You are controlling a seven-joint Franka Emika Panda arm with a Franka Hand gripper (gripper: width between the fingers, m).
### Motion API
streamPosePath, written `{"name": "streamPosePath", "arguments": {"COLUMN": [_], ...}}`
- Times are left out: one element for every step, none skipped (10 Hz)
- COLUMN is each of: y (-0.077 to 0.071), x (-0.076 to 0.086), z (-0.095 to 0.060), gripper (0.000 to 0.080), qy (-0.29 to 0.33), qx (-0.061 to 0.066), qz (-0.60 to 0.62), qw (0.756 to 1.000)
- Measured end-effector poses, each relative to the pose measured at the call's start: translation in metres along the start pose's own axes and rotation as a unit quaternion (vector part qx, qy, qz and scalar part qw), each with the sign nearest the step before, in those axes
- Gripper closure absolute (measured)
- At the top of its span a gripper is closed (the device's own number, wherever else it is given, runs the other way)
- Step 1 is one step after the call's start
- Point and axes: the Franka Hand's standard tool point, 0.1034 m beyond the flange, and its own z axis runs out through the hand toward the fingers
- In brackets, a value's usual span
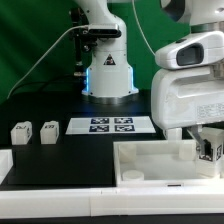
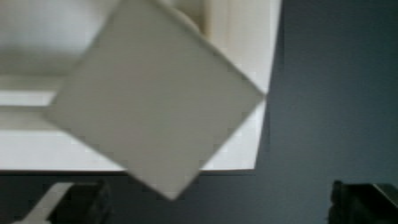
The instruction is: Assemble one leg
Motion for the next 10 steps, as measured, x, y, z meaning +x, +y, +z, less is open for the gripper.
{"name": "streamPosePath", "arguments": {"y": [0.000,0.002,0.002,0.003,0.005,0.007,0.007,0.005,-0.001,-0.004], "x": [0.000,0.000,0.000,-0.002,-0.013,-0.023,-0.031,-0.037,-0.039,-0.038], "z": [0.000,0.000,0.000,0.000,-0.002,-0.004,-0.005,-0.005,-0.003,-0.002], "gripper": [0.0160,0.0153,0.0153,0.0153,0.0150,0.0150,0.0150,0.0150,0.0150,0.0150], "qy": [0.000,0.000,0.000,-0.001,-0.004,-0.006,-0.006,-0.010,-0.004,-0.002], "qx": [-0.001,-0.001,-0.001,0.000,-0.001,-0.002,-0.002,-0.001,-0.002,-0.001], "qz": [-0.041,-0.092,-0.110,-0.113,-0.111,-0.109,-0.110,-0.111,-0.116,-0.123], "qw": [0.999,0.996,0.994,0.994,0.994,0.994,0.994,0.994,0.993,0.992]}}
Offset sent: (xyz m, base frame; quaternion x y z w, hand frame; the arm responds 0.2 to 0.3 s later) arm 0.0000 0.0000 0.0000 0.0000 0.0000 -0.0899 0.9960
